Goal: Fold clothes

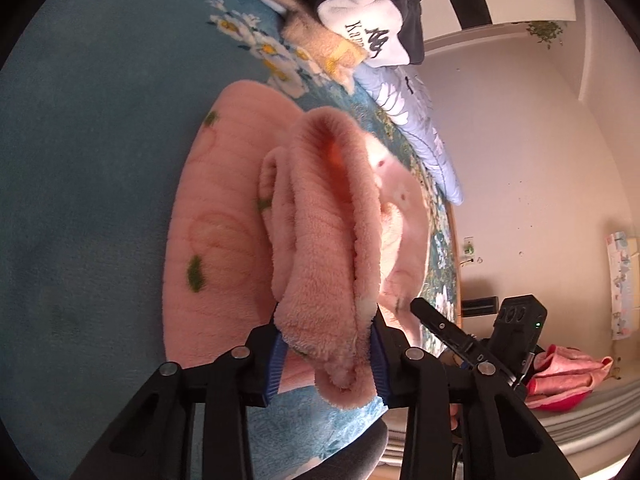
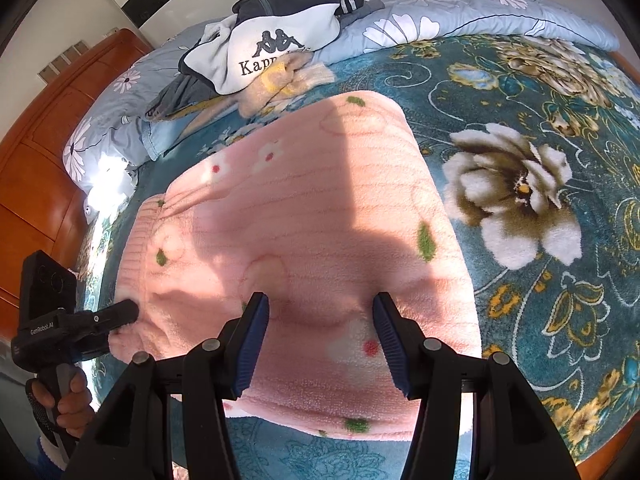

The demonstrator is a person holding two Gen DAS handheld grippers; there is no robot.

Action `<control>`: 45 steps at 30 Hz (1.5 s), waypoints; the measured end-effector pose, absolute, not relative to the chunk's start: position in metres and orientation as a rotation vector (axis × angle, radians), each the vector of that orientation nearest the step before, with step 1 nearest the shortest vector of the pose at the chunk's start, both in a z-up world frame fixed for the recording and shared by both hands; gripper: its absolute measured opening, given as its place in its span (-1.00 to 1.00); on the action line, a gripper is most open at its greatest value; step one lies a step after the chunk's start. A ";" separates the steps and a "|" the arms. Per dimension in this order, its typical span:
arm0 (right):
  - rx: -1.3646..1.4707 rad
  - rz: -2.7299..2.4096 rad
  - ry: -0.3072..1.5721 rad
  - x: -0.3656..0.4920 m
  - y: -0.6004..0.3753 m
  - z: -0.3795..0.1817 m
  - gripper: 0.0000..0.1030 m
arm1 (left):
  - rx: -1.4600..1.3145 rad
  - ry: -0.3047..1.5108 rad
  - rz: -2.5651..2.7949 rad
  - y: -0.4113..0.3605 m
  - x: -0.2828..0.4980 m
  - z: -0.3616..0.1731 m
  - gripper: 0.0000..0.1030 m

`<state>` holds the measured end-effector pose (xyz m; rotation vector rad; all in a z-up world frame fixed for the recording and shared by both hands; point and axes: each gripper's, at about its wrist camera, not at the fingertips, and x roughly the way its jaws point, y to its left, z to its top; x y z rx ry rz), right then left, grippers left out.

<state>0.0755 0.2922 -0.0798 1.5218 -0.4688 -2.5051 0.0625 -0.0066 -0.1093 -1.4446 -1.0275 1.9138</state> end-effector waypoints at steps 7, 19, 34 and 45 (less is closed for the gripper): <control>1.447 -2.484 -0.421 0.077 0.275 -0.064 0.08 | -1.332 -0.995 1.997 -0.035 0.059 -0.078 -0.26; 1.517 -2.443 -0.461 0.078 0.279 -0.086 0.08 | -1.492 -1.137 1.887 -0.047 0.069 -0.153 -0.15; 1.478 -2.426 -1.019 0.119 0.381 -0.114 0.42 | -1.498 -0.806 2.131 -0.030 0.034 -0.124 0.48; 1.437 -2.134 -1.169 0.068 0.373 -0.150 0.43 | -1.579 -0.908 2.018 -0.035 0.040 -0.161 0.73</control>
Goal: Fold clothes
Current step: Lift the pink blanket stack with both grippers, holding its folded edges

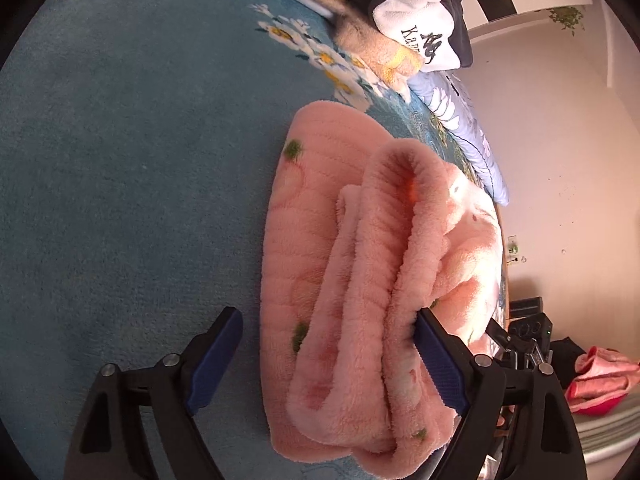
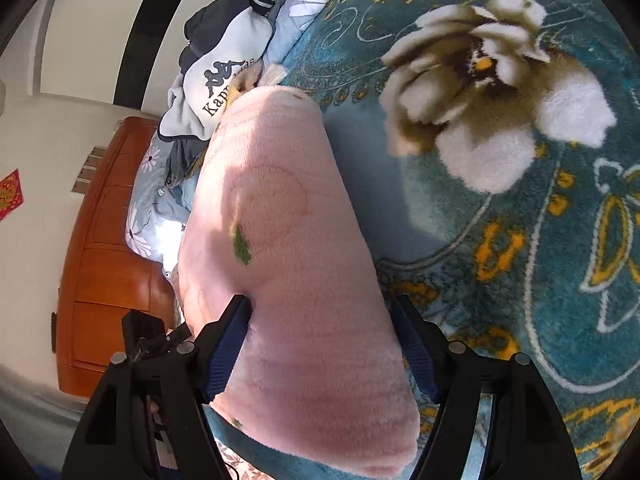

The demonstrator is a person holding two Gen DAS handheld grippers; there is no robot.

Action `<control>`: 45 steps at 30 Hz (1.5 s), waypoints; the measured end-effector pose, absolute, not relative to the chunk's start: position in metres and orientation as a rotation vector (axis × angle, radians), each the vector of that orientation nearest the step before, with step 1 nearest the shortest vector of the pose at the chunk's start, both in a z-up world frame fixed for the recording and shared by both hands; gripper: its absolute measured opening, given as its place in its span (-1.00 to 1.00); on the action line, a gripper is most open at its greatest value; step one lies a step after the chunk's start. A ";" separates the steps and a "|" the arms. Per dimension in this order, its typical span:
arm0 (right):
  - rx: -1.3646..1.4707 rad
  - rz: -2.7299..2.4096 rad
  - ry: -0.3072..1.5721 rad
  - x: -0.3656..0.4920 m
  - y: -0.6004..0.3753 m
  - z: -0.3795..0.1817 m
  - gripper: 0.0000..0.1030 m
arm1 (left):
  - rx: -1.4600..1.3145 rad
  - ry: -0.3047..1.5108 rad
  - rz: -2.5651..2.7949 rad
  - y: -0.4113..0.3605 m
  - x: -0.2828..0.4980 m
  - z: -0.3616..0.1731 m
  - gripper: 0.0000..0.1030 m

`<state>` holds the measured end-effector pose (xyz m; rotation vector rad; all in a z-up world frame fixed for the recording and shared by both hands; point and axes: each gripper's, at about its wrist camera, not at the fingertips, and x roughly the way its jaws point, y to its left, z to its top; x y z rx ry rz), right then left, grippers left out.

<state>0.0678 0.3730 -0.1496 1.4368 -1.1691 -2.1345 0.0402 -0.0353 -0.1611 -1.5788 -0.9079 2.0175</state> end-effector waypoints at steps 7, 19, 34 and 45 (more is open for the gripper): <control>1.454 -2.070 -1.142 0.040 0.363 -0.152 0.43 | -1.543 -0.952 1.930 -0.030 0.042 -0.163 0.74; 1.469 -2.096 -1.075 0.035 0.360 -0.133 -0.20 | -1.526 -0.878 1.999 -0.017 0.057 -0.152 0.10; 1.315 -2.229 -1.014 0.046 0.463 -0.054 -0.35 | -1.335 -0.696 1.960 0.085 0.058 -0.072 -0.17; 1.388 -2.379 -1.067 0.097 0.602 -0.046 -0.35 | -1.354 -0.586 1.779 0.218 0.056 -0.078 -0.17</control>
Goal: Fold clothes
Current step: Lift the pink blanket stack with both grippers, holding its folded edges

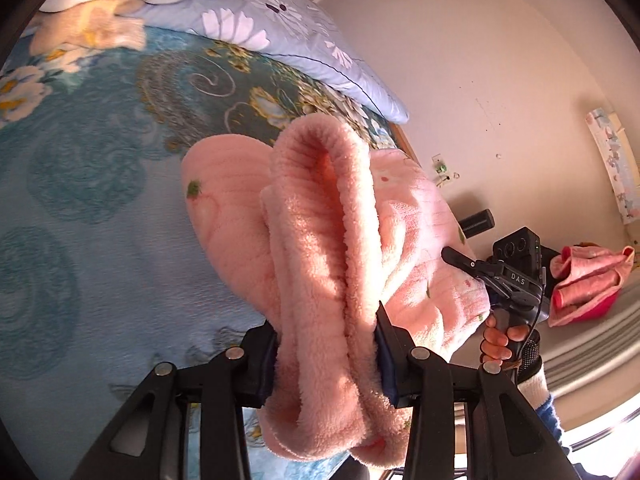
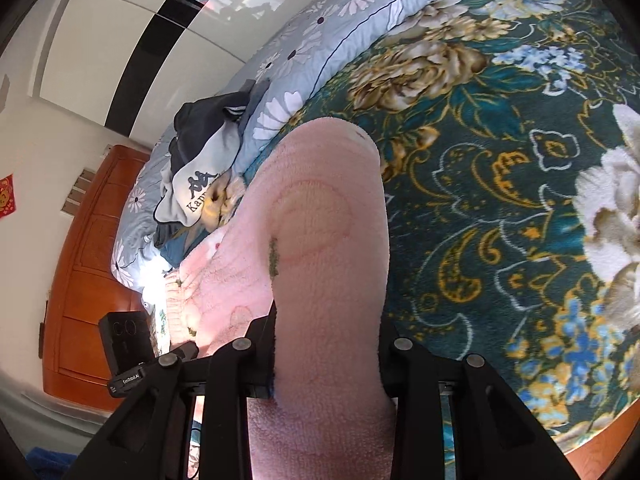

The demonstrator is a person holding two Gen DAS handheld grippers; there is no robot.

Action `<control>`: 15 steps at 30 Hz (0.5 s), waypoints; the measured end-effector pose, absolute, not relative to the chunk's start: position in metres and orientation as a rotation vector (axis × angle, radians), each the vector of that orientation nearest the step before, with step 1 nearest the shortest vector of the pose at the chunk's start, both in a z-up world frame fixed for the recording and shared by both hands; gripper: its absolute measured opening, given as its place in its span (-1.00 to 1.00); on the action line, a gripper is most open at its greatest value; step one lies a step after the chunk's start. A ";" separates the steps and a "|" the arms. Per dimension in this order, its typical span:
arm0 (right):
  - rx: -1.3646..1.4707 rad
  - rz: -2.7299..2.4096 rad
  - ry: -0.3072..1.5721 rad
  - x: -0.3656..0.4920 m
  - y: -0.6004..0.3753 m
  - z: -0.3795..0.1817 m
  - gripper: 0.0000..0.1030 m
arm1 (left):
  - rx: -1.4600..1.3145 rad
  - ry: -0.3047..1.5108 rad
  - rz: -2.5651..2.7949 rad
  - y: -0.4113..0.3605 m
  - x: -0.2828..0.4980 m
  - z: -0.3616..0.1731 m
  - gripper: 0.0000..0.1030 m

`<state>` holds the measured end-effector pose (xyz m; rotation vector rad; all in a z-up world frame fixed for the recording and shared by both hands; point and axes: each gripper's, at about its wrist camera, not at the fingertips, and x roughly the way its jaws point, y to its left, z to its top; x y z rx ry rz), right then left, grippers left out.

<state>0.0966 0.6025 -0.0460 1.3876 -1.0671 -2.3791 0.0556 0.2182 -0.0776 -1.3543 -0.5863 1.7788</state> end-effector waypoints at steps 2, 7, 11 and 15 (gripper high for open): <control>1.398 -2.399 -1.073 0.104 0.625 -0.044 -0.35 | -1.354 -0.575 1.746 0.235 0.058 -0.080 -0.17; 1.438 -2.436 -1.093 0.114 0.679 -0.040 -0.35 | -1.350 -0.541 1.683 0.276 0.053 -0.083 -0.17; 1.491 -2.463 -1.081 0.110 0.717 -0.039 -0.34 | -1.349 -0.530 1.650 0.314 0.047 -0.085 -0.17; 1.524 -2.486 -1.061 0.101 0.752 -0.039 -0.34 | -1.335 -0.494 1.640 0.337 0.041 -0.083 -0.17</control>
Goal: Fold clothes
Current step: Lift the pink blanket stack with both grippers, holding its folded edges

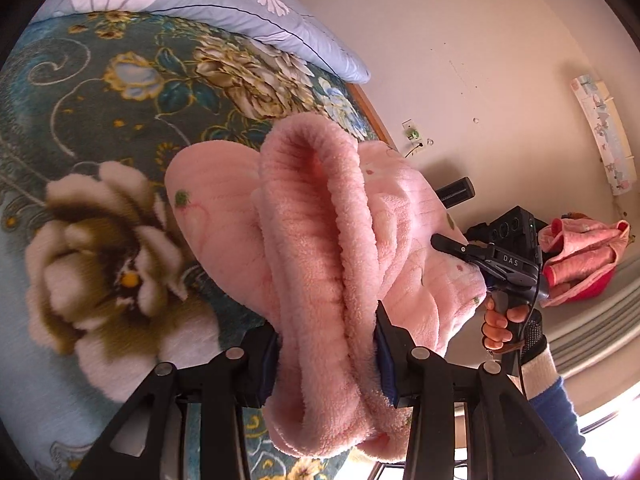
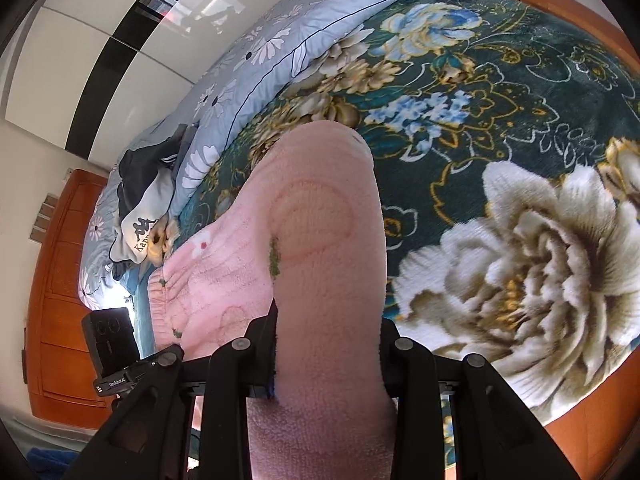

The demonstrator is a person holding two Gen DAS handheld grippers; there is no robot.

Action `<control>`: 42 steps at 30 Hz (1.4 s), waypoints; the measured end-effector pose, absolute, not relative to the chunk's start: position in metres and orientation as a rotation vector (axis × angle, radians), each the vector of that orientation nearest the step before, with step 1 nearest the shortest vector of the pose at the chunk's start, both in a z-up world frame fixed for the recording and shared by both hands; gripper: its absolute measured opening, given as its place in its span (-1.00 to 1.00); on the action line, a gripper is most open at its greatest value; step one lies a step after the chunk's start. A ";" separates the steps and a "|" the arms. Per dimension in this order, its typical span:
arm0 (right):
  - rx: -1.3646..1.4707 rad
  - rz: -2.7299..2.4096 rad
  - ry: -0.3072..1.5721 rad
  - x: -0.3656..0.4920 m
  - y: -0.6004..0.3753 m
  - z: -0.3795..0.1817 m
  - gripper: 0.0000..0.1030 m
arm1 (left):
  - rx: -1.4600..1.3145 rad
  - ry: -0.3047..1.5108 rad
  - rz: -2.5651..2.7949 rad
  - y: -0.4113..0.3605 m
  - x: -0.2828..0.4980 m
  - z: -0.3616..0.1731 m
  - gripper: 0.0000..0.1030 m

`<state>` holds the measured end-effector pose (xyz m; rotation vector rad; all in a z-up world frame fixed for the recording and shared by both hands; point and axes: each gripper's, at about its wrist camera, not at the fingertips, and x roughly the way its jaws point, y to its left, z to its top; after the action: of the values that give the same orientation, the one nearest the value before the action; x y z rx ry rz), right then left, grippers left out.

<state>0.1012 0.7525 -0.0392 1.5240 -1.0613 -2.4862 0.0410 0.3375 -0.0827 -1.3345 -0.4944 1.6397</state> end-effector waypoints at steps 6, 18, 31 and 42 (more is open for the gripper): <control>1.556 -2.531 -1.032 0.081 0.798 -0.039 -0.34 | -1.292 -0.430 1.648 0.407 0.031 -0.065 -0.17; 1.517 -2.622 -0.973 0.074 0.871 -0.027 -0.34 | -1.256 -0.480 1.688 0.504 0.009 -0.076 -0.17; 1.458 -2.593 -1.058 0.081 0.895 -0.077 -0.31 | -1.231 -0.469 1.761 0.515 0.026 -0.089 -0.17; 1.254 -2.565 -0.863 0.066 0.852 -0.024 -0.31 | -1.073 -0.492 1.879 0.477 0.028 -0.040 -0.21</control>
<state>0.0656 0.8521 -0.0237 1.2539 -0.8632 -2.5652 0.0282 0.4773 -0.0403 -1.0735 -0.4923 1.8792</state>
